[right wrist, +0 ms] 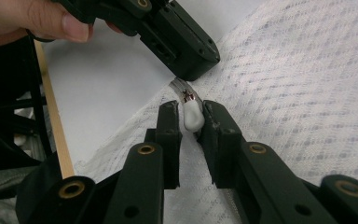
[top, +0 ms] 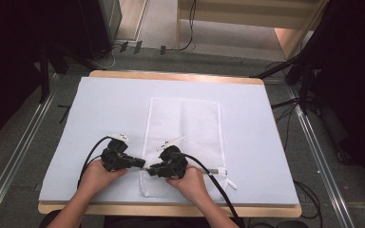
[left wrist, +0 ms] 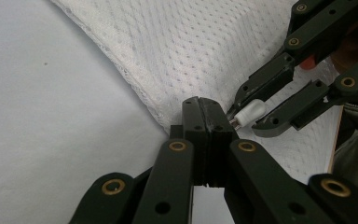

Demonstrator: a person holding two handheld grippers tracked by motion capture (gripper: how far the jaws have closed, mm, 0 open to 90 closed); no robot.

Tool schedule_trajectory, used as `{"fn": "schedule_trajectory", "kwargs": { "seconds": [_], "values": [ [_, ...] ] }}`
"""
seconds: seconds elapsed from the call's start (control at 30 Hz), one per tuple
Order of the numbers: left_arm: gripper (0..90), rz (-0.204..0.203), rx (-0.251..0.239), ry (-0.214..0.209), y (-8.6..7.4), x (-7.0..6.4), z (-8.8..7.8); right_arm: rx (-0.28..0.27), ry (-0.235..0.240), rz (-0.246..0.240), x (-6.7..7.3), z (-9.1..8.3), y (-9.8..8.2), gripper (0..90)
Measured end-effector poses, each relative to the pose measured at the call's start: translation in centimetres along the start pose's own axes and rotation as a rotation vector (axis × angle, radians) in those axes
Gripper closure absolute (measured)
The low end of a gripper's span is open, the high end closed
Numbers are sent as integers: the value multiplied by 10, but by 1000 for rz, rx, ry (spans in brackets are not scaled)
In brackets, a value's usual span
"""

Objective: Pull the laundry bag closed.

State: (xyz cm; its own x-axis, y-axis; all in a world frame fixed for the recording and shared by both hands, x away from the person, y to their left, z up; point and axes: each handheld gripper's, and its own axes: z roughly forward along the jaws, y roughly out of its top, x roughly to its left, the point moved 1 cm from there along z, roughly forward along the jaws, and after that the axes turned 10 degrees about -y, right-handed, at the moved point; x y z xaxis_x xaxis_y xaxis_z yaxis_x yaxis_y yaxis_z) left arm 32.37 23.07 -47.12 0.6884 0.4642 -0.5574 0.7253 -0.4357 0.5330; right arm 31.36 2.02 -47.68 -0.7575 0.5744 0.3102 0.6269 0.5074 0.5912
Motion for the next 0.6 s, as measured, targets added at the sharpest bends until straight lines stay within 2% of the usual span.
{"fn": "schedule_trajectory", "kwargs": {
  "seconds": [0.1,0.2,0.33,0.47,0.53,0.6],
  "values": [
    [900,-2,1,1,0,0,0,-6,4,1,1,3,0,836],
    [900,-7,8,-3,1,0,-1,-23,-14,-33,2,3,1,878],
    [900,1,15,-11,0,-3,-2,-29,-38,-83,4,2,0,882],
    [900,2,24,-2,0,-4,-2,-32,-41,-78,5,3,0,883],
    [900,-13,14,-30,1,-5,-3,-30,-39,-69,5,3,0,883],
    [900,-7,28,-16,0,-5,-2,-30,-40,-65,5,3,0,882]
  ]
}}
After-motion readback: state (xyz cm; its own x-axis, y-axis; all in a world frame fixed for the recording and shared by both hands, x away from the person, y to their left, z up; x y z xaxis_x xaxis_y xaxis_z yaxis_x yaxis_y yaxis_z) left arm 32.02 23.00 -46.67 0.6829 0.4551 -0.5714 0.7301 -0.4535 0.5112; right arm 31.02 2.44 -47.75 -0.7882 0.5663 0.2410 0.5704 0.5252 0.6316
